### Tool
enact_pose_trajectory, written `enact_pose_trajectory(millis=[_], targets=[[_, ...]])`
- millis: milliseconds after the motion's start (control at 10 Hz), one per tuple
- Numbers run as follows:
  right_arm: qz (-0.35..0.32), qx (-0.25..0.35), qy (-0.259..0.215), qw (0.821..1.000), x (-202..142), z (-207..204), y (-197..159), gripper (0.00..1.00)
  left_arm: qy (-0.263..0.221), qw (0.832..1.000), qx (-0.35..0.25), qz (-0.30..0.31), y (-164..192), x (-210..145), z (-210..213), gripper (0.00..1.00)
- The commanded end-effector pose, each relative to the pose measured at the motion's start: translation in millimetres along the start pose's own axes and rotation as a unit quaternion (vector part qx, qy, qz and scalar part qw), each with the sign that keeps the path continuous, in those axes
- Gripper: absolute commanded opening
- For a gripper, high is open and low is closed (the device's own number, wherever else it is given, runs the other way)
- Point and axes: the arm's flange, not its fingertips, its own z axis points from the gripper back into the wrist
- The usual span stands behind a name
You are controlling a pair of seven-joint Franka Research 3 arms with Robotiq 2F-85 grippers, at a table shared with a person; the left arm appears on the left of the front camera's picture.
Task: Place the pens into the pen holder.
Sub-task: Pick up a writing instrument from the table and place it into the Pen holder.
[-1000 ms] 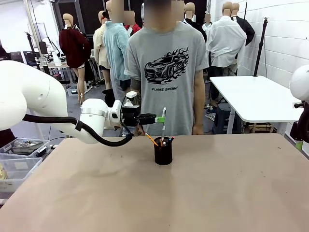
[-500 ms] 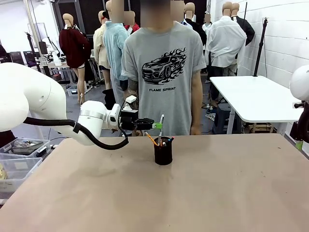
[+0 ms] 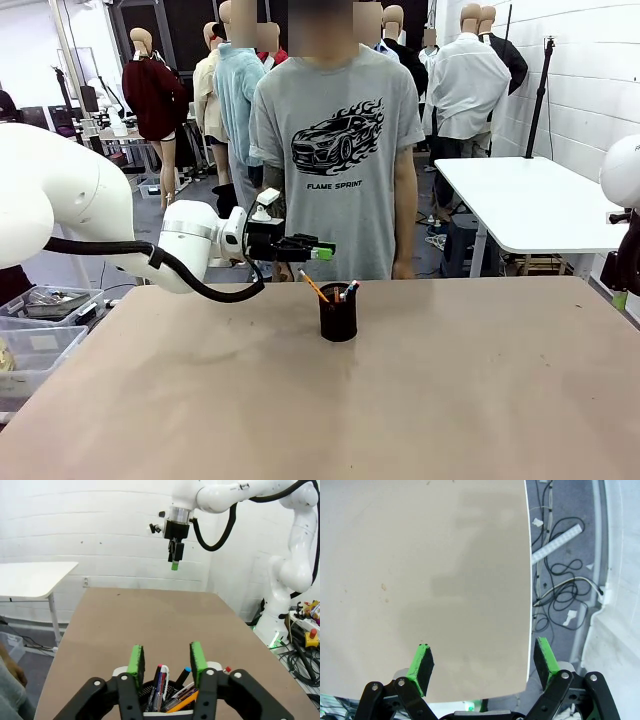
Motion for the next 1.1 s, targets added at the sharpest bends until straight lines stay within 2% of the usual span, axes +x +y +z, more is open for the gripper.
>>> enact_pose_trajectory(millis=[0,100,200,300,400,500,600,700,800,900,1000], targets=[[-0.007,-0.002,0.004,1.000,0,1,1,1.00,-0.001,1.000,0.015,-0.023,-8,5,11,0.55],[-0.007,-0.002,0.004,1.000,0,1,1,1.00,0.019,0.999,0.034,-0.013,-11,18,23,0.55],[-0.007,-0.002,0.004,1.000,0,1,1,1.00,0.070,0.996,0.061,-0.007,-22,44,44,0.55],[-0.007,-0.002,0.004,1.000,0,1,1,1.00,0.113,0.989,0.099,-0.006,-34,73,67,0.55],[-0.007,-0.002,0.004,1.000,0,1,1,1.00,0.160,0.977,0.140,0.029,-48,98,96,0.55],[-0.007,-0.002,0.004,1.000,0,1,1,1.00,0.218,0.950,0.208,0.086,-61,118,126,0.55],[-0.007,-0.002,0.004,1.000,0,1,1,1.00,0.250,0.911,0.307,0.120,-74,132,164,0.55],[-0.007,-0.002,0.004,1.000,0,1,1,1.00,0.311,0.859,0.369,0.168,-88,135,195,0.55],[-0.007,-0.002,0.004,1.000,0,1,1,1.00,0.342,0.810,0.423,0.220,-106,134,228,0.55],[-0.007,-0.002,0.004,1.000,0,1,1,1.00,0.347,0.772,0.470,0.251,-127,133,256,0.55],[-0.007,-0.002,0.004,1.000,0,1,1,1.00,0.353,0.743,0.492,0.284,-149,128,279,0.55]])
